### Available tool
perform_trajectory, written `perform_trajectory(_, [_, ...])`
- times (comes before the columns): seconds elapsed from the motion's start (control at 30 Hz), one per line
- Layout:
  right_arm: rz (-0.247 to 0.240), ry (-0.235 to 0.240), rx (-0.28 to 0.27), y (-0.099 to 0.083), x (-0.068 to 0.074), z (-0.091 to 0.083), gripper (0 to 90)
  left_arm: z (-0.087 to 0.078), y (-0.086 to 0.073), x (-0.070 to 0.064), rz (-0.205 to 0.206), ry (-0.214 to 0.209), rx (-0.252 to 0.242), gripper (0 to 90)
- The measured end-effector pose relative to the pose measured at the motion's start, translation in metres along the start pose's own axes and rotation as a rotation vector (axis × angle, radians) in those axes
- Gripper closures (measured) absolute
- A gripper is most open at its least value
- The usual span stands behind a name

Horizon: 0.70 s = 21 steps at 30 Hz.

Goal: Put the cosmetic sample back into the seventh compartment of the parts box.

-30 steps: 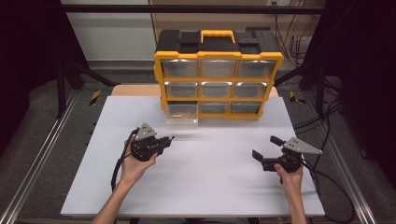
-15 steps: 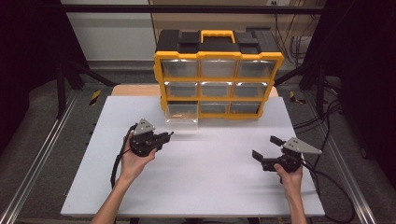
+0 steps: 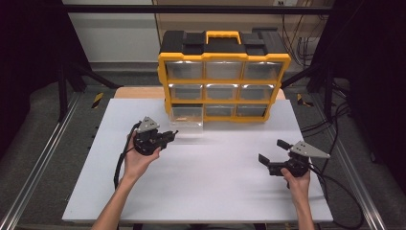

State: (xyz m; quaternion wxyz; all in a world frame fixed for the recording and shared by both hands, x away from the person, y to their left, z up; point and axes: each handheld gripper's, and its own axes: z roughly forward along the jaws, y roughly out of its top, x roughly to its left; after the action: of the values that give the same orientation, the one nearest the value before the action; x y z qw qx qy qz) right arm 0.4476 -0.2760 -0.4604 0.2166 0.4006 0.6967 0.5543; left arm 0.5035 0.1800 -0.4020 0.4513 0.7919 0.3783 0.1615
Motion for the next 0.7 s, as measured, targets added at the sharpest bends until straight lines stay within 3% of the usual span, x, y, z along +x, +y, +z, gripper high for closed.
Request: perform_trajectory(0.7, [0.002, -0.003, -0.001, 0.000, 0.000, -0.001, 0.5, 0.006, 0.020, 0.004, 0.007, 0.014, 0.002, 80.4])
